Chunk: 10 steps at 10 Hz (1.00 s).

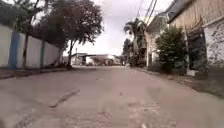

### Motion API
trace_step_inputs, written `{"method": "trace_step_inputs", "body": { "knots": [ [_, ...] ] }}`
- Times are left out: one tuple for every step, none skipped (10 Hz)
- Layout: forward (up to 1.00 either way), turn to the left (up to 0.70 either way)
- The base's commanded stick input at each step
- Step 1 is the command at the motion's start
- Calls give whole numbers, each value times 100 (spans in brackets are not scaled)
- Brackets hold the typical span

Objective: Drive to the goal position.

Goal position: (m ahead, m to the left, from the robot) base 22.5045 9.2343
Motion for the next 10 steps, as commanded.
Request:
{"method": "trace_step_inputs", "body": {
  "knots": [
    [70, 0],
    [70, 0],
    [70, 0],
    [70, 0],
    [70, 0],
    [70, 0],
    [70, 0],
    [70, 0],
    [70, 0],
    [70, 0]
  ]
}}
